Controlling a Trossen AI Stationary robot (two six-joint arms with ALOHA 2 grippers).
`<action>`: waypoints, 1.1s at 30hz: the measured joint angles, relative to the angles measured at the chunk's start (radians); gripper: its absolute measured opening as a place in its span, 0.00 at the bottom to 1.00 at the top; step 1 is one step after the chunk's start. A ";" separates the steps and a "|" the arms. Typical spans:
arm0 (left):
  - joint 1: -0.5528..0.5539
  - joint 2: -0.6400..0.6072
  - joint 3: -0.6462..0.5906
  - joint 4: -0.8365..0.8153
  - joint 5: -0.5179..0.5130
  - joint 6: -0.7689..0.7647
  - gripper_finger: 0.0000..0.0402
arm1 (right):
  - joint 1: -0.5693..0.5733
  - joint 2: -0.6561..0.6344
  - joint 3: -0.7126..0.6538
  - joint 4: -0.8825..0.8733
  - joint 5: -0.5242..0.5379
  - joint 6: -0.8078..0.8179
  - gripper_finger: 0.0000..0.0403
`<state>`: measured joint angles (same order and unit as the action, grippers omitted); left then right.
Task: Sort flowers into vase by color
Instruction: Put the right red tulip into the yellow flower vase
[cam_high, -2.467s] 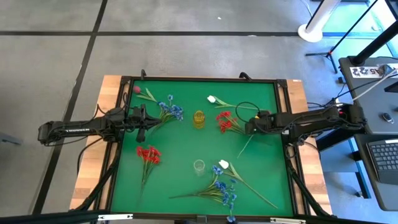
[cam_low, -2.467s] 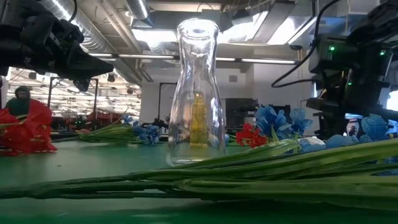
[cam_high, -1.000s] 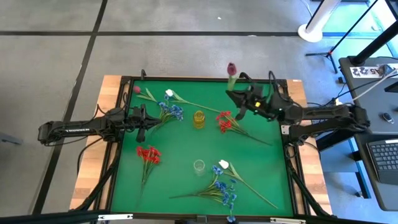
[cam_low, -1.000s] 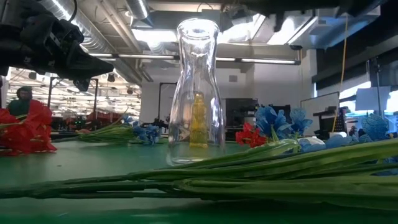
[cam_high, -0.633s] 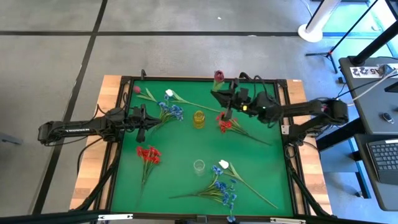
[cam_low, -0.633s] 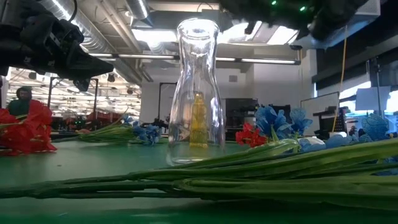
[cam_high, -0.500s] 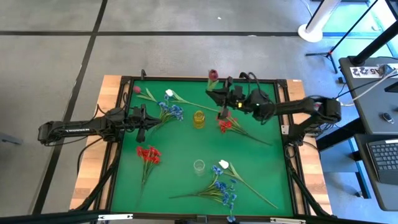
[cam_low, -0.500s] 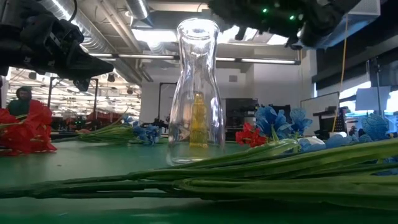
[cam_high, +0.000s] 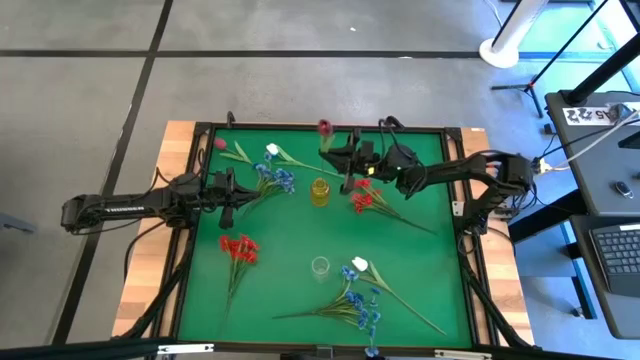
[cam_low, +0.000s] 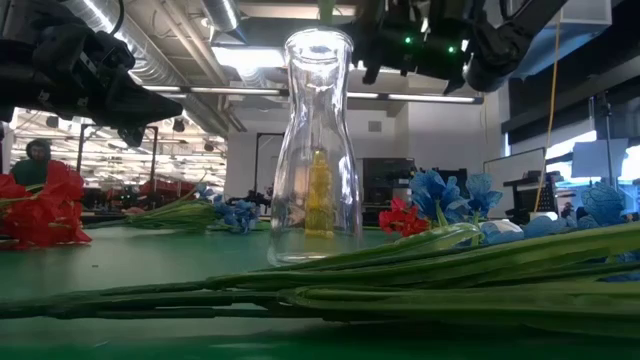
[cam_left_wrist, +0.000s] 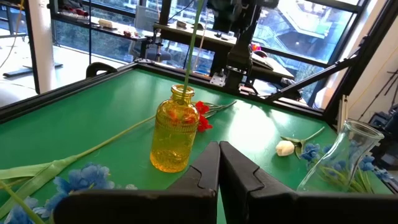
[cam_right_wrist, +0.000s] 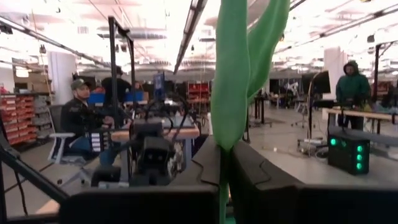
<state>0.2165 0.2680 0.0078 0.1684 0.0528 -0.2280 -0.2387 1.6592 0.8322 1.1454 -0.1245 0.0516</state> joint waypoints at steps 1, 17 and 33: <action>0.000 0.000 0.000 0.000 0.000 0.000 0.00 | 0.000 0.006 0.000 -0.011 0.003 0.001 0.04; 0.000 0.000 0.000 0.000 0.000 0.000 0.00 | 0.001 -0.019 0.000 -0.326 0.053 -0.023 0.55; 0.000 0.000 0.000 0.000 0.000 0.000 0.00 | 0.003 -0.383 0.000 -0.919 0.034 -0.192 0.71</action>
<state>0.2168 0.2676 0.0078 0.1684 0.0528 -0.2279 -0.2359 1.2765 0.8318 0.2260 -0.0903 -0.1399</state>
